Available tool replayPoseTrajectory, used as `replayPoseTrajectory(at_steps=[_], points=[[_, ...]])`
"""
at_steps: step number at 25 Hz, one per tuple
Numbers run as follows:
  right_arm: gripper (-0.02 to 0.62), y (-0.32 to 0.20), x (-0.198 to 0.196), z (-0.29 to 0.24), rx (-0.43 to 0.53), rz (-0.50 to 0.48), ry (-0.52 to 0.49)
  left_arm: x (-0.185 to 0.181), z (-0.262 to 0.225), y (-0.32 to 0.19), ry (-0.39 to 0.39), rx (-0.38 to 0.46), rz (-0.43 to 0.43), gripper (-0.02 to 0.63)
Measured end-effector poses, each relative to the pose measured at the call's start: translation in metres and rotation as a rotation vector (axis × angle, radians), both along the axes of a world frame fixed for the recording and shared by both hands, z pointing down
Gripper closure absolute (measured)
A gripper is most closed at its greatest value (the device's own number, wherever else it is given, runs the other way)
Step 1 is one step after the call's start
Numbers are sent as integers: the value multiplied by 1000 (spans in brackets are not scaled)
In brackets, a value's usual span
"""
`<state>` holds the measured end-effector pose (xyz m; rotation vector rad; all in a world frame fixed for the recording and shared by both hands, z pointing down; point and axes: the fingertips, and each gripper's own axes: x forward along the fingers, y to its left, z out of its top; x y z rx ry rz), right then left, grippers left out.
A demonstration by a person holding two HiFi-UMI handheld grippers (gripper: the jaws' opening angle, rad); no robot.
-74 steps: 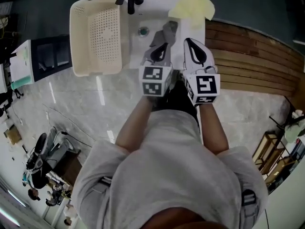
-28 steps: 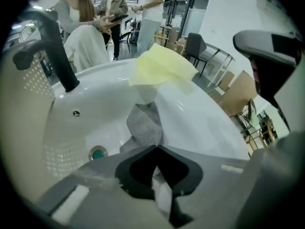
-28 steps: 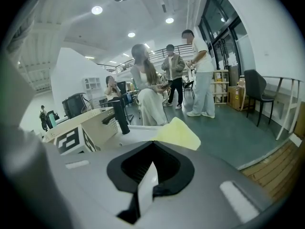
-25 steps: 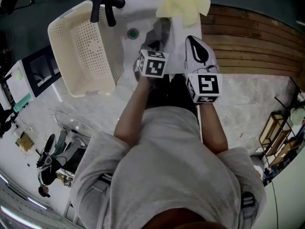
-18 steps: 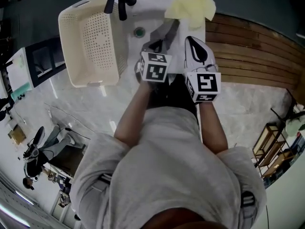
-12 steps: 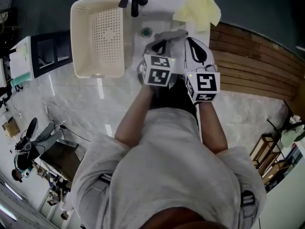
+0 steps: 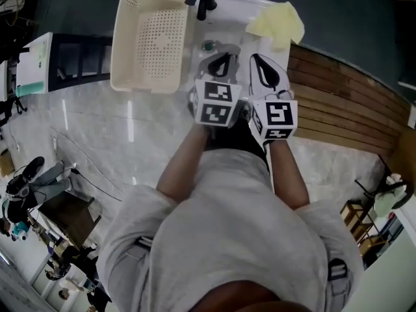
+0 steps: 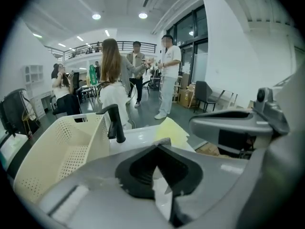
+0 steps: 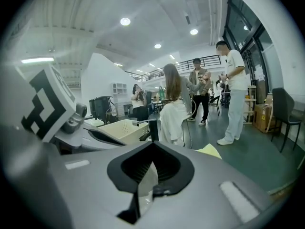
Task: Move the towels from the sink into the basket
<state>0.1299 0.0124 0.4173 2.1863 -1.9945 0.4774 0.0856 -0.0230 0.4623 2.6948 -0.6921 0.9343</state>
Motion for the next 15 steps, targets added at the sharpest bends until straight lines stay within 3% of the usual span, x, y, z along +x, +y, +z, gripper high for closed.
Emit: replayPoseTrajectory(at_steps=[15], points=[[589, -46, -45, -45, 75, -123, 39, -42, -69, -38, 122, 108, -126, 583]])
